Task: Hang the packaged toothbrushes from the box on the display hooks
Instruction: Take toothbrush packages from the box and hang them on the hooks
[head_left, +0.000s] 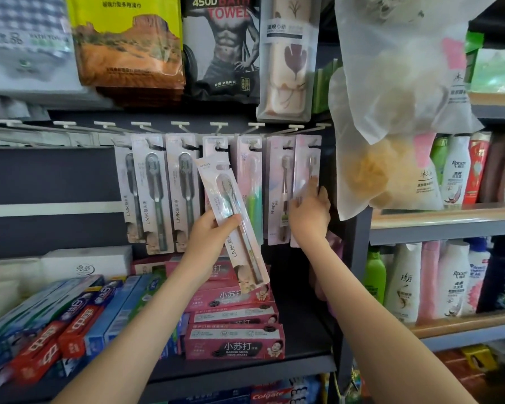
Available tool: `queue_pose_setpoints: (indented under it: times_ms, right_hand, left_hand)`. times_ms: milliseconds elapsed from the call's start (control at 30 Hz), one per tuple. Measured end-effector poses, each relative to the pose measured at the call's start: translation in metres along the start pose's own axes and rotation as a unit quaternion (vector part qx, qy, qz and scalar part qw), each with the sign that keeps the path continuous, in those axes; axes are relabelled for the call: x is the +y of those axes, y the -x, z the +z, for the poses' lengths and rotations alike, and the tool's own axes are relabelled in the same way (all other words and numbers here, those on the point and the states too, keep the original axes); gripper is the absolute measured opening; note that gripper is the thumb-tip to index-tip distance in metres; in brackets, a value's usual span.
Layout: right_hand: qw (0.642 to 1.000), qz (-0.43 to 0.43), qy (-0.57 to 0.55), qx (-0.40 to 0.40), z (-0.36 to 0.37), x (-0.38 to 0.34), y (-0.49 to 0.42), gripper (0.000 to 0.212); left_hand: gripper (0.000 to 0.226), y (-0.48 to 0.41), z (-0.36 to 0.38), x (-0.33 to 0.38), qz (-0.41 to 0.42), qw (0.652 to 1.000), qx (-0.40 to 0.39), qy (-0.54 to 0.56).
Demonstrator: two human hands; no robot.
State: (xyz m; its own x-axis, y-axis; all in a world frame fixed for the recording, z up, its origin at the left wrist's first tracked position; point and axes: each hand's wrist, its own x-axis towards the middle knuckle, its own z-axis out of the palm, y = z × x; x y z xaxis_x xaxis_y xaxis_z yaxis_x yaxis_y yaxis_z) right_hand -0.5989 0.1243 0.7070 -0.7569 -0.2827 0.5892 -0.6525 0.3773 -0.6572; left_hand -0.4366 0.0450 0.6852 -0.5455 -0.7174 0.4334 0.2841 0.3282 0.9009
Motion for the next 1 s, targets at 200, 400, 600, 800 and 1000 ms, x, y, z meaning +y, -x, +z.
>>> queue_pose_setpoints:
  times_ms: [200, 400, 600, 800, 1000]
  right_hand:
    - [0.982, -0.106, -0.154, 0.037, 0.013, -0.020, 0.044, 0.057]
    - [0.943, -0.247, -0.187, -0.123, 0.031, -0.069, 0.110, 0.053]
    - [0.950, -0.261, -0.119, -0.124, 0.066, -0.128, 0.148, 0.072]
    - [0.952, -0.231, -0.141, -0.141, 0.091, -0.184, 0.163, 0.073]
    - [0.970, -0.212, -0.068, -0.100, 0.105, -0.206, 0.154, 0.068]
  left_hand:
    - [0.006, 0.007, -0.017, 0.001, 0.009, 1.000, -0.011, -0.026]
    - [0.011, 0.015, -0.066, 0.016, 0.020, 1.000, 0.007, -0.018]
    - [0.011, 0.013, -0.134, 0.034, -0.016, 1.000, 0.015, -0.008]
    - [0.017, 0.007, -0.197, 0.047, -0.021, 0.999, -0.028, 0.002]
    - [0.045, -0.010, -0.243, 0.059, 0.157, 0.949, 0.049, -0.269]
